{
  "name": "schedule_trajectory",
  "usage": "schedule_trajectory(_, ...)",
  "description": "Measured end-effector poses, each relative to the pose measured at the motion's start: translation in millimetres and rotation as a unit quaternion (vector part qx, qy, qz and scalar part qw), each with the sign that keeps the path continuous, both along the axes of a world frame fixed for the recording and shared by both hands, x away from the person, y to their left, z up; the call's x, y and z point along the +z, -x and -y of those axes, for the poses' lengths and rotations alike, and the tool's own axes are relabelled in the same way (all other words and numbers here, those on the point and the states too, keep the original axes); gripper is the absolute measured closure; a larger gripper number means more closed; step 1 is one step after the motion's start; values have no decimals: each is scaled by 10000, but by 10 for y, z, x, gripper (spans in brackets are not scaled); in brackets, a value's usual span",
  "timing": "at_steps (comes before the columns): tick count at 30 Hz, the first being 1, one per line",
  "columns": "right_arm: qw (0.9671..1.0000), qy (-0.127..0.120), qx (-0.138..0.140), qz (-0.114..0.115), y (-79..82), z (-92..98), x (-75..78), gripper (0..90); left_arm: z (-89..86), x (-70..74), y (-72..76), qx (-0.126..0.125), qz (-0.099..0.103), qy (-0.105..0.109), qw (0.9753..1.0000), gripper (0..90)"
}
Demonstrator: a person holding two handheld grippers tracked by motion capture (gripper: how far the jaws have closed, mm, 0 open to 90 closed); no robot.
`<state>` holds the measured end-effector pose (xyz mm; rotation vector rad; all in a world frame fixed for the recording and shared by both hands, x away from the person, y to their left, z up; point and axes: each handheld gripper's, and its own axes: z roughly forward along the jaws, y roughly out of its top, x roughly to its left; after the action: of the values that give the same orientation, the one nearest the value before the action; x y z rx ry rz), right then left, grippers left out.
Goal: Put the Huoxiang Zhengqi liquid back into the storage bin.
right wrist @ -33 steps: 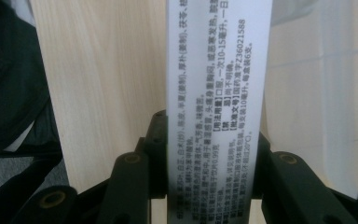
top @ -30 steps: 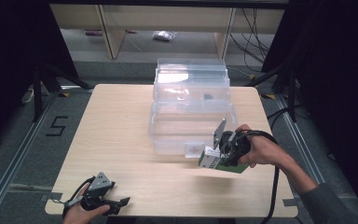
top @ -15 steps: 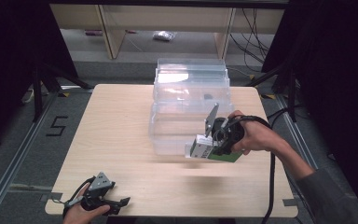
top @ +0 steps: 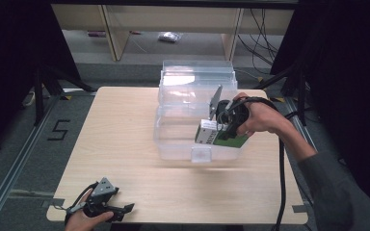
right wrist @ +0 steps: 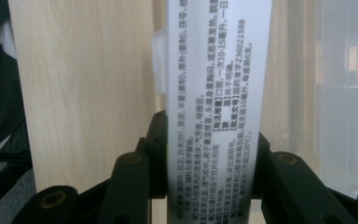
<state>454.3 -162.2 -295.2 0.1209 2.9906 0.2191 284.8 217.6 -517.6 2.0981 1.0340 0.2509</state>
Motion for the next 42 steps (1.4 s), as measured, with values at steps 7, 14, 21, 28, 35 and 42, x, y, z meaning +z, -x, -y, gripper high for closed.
schedule_trajectory(7, 9999, 20, 83, -93, -226, 35, -102, 646, 0, 0, 0, -23, -9, -3, 10000, 149)
schedule_trajectory(14, 10000, -23, -31, -87, -410, 87, -189, 647, 2, 0, 1, -6, -4, 12, 10000, 149)
schedule_trajectory(21, 9997, 71, -132, -184, -570, 133, -351, 646, -11, 6, -3, -76, -9, -61, 10000, 149)
schedule_trajectory(28, 9995, 130, -86, -261, -653, 161, -523, 646, -9, 1, -7, -80, -13, -37, 10000, 149)
schedule_trajectory(35, 9994, 115, -4, -341, -715, 157, -654, 646, -9, 5, -1, -72, -15, -52, 10000, 149)
schedule_trajectory(42, 9992, 205, 64, -325, -761, 166, -773, 645, -7, 5, 0, -79, -13, -49, 10000, 149)
